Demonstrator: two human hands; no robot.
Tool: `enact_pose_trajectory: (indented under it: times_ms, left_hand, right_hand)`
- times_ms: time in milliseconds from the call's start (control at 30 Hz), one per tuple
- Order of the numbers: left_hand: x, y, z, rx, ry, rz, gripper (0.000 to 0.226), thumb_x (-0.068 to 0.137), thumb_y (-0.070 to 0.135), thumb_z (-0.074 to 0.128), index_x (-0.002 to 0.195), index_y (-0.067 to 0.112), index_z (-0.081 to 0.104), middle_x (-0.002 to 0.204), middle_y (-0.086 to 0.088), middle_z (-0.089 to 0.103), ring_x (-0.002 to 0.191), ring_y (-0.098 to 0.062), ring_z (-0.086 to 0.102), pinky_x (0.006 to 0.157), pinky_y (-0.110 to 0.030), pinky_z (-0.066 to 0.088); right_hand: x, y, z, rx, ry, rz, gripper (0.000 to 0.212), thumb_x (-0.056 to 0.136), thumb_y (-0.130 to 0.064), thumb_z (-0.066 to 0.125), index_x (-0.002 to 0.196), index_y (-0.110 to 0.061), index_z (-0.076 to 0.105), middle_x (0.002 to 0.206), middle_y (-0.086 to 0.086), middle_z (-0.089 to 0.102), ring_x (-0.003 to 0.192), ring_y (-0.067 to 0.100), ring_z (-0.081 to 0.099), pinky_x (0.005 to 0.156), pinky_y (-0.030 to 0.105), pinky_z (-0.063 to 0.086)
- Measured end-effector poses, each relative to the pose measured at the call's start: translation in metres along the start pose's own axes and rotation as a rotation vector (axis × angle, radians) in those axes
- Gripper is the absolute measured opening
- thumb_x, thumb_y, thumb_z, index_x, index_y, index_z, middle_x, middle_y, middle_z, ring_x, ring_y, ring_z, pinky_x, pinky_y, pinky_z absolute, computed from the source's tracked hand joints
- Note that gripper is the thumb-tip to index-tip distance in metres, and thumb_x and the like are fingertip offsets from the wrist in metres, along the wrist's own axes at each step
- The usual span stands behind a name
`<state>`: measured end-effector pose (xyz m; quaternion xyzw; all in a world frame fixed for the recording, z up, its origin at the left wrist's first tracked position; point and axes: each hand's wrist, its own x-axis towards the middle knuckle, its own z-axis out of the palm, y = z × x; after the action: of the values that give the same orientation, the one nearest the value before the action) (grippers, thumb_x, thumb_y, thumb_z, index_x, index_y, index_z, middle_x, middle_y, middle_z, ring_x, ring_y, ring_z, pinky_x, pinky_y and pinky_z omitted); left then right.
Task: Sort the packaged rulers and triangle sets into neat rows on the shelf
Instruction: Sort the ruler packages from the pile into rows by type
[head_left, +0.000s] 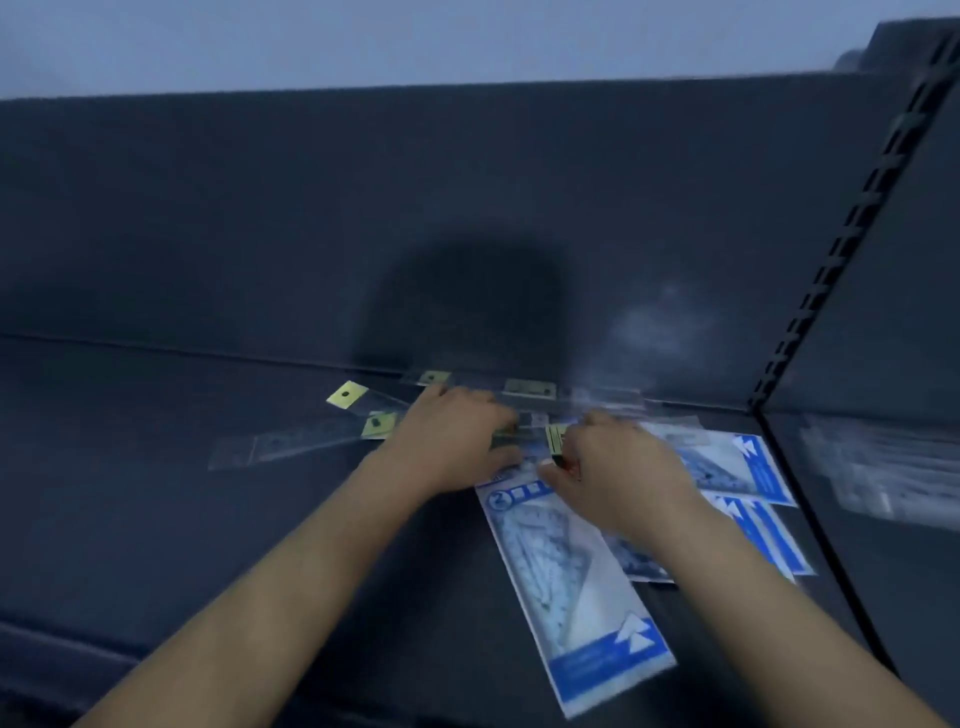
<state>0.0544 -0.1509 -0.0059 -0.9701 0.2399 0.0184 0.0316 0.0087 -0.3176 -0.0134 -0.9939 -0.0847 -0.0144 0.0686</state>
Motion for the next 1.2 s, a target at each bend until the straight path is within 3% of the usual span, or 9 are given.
enact_pose_trajectory:
  times_ms: [167, 367, 500, 600, 700, 833, 1033, 1100, 1200]
  left_hand:
    - [0.016, -0.005, 0.011, -0.165, 0.090, 0.105, 0.039, 0.090, 0.046, 0.055, 0.122, 0.025, 0.059, 0.123, -0.001, 0.052, 0.118, -0.022, 0.047, 0.097, -0.034, 0.033]
    - [0.019, -0.017, 0.019, -0.386, -0.084, 0.035, 0.037, 0.082, 0.050, 0.065, 0.101, 0.020, 0.055, 0.099, 0.005, 0.058, 0.103, -0.019, 0.045, 0.095, -0.035, 0.039]
    - [0.014, -0.024, 0.012, -0.597, -0.180, -0.054, 0.025, 0.076, 0.034, 0.075, 0.084, 0.025, 0.053, 0.084, 0.006, 0.057, 0.077, -0.013, 0.050, 0.068, -0.028, 0.045]
    - [0.012, -0.030, 0.007, -0.671, -0.211, -0.048, 0.025, 0.075, 0.019, 0.077, 0.079, 0.023, 0.052, 0.078, 0.005, 0.058, 0.068, -0.015, 0.054, 0.059, -0.027, 0.043]
    - [0.010, -0.041, 0.004, -0.752, -0.205, -0.037, 0.023, 0.079, 0.007, 0.073, 0.087, 0.021, 0.057, 0.086, 0.001, 0.064, 0.074, -0.016, 0.056, 0.067, -0.026, 0.043]
    - [0.007, -0.054, -0.001, -0.928, -0.164, -0.018, 0.028, 0.081, -0.012, 0.061, 0.092, 0.013, 0.064, 0.089, -0.008, 0.067, 0.079, -0.017, 0.057, 0.071, -0.026, 0.043]
    - [0.006, -0.052, -0.008, -1.116, -0.058, 0.007, 0.018, 0.087, -0.003, 0.062, 0.095, 0.013, 0.067, 0.087, 0.000, 0.070, 0.075, -0.005, 0.061, 0.066, -0.010, 0.047]
    - [0.005, -0.051, -0.008, -1.166, -0.020, 0.003, 0.017, 0.088, -0.002, 0.061, 0.100, 0.009, 0.067, 0.097, -0.010, 0.070, 0.083, -0.011, 0.061, 0.072, -0.015, 0.047]
    - [0.004, -0.049, -0.009, -1.231, 0.013, 0.007, 0.018, 0.088, -0.002, 0.060, 0.100, 0.008, 0.067, 0.105, -0.018, 0.070, 0.088, -0.018, 0.062, 0.084, -0.029, 0.047]
  right_hand:
    - [0.001, -0.006, 0.006, 0.053, 0.028, 0.147, 0.047, 0.080, -0.065, 0.053, 0.069, -0.019, 0.055, 0.088, -0.001, 0.048, 0.093, 0.022, 0.053, 0.065, 0.028, 0.035]
    - [0.006, -0.002, 0.019, 0.155, 0.169, 0.167, 0.050, 0.069, -0.073, 0.059, 0.071, -0.024, 0.058, 0.100, -0.008, 0.054, 0.096, 0.017, 0.055, 0.069, 0.027, 0.041]
    - [0.003, -0.004, 0.032, 0.214, 0.266, 0.131, 0.039, 0.075, -0.061, 0.064, 0.070, -0.023, 0.060, 0.096, -0.006, 0.056, 0.096, 0.016, 0.057, 0.071, 0.028, 0.044]
    - [0.001, -0.001, 0.024, 0.292, 0.311, 0.146, 0.030, 0.079, -0.050, 0.067, 0.064, -0.025, 0.060, 0.085, -0.010, 0.057, 0.082, 0.010, 0.057, 0.064, 0.024, 0.039]
    - [-0.006, 0.000, 0.015, 0.366, 0.229, 0.219, 0.035, 0.072, -0.059, 0.068, 0.062, -0.026, 0.059, 0.073, -0.013, 0.062, 0.064, -0.001, 0.054, 0.054, 0.022, 0.035]
    - [-0.015, -0.010, 0.008, 0.183, -0.018, 0.332, 0.064, 0.045, -0.079, 0.070, 0.079, -0.027, 0.055, 0.076, -0.014, 0.057, 0.072, 0.007, 0.054, 0.054, 0.023, 0.035]
    - [-0.019, -0.018, 0.002, 0.223, -0.110, 0.378, 0.082, 0.038, -0.081, 0.071, 0.084, -0.013, 0.062, 0.075, -0.004, 0.066, 0.073, 0.015, 0.061, 0.061, 0.030, 0.044]
    - [-0.020, -0.018, 0.006, 0.276, -0.110, 0.341, 0.075, 0.045, -0.073, 0.076, 0.078, -0.008, 0.061, 0.070, 0.000, 0.064, 0.069, 0.018, 0.062, 0.059, 0.030, 0.041]
    - [-0.019, -0.016, 0.009, 0.397, -0.133, 0.283, 0.044, 0.062, -0.054, 0.080, 0.075, -0.018, 0.060, 0.070, -0.007, 0.063, 0.065, 0.009, 0.057, 0.057, 0.024, 0.039]
